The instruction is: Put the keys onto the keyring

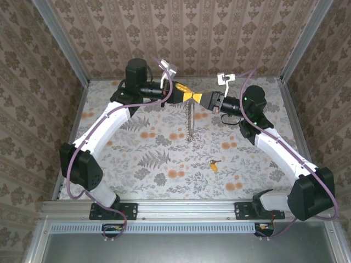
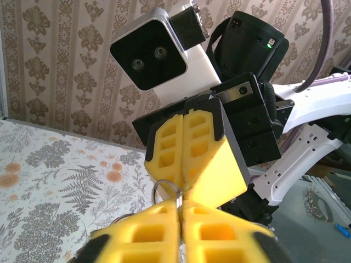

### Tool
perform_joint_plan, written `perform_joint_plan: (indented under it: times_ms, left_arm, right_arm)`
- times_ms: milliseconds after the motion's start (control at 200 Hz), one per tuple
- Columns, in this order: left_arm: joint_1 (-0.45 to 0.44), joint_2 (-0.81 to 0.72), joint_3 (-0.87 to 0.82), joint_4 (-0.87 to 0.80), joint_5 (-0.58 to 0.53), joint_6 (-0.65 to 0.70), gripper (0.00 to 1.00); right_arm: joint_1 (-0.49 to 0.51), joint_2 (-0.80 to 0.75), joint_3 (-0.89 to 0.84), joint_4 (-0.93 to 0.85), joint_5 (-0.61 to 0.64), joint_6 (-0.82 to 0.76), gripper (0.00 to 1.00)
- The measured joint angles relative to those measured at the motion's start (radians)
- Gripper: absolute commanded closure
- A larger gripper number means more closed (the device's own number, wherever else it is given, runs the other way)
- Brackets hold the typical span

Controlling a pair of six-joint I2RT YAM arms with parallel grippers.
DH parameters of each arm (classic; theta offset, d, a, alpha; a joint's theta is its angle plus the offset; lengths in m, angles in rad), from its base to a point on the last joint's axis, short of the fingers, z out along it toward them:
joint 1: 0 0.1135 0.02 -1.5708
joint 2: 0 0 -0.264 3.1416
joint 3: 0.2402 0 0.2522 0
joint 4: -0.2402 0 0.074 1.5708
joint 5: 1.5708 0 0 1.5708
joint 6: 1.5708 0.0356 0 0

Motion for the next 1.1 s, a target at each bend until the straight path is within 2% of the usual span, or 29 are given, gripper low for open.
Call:
perform_joint_plan:
  times_ms: [120,210,410,640,915,1100]
  left_arm:
    - [0.002,-0.011,-0.047,0.071,-0.058,-0.04,0.45]
    - [0.022,-0.031,-0.121,0.148,-0.114,-0.097,0.41]
    - [0.046,-0.063,-0.206,0.295,-0.213,-0.213,0.42]
    - [0.047,-0.089,-0.274,0.505,-0.317,-0.38,0.47]
    - [0.045,-0.086,-0.298,0.736,-0.365,-0.567,0.54]
    - [0.038,-0.037,-0.298,0.876,-0.37,-0.668,0.61]
  right_arm:
    - [-0.001,0.0,0.0,-0.023,0.008,-0.021,1.0]
    - [-0.008,0.0,0.0,-0.023,0.008,-0.033,1.0]
    - [-0.022,0.0,0.0,0.031,0.011,-0.037,1.0]
    - [-0.021,0.017,0.0,0.233,0.036,-0.012,1.0]
    - [-0.019,0.108,-0.001,0.468,0.11,0.072,1.0]
    - [-0.012,0.142,-0.009,0.527,0.154,0.109,1.0]
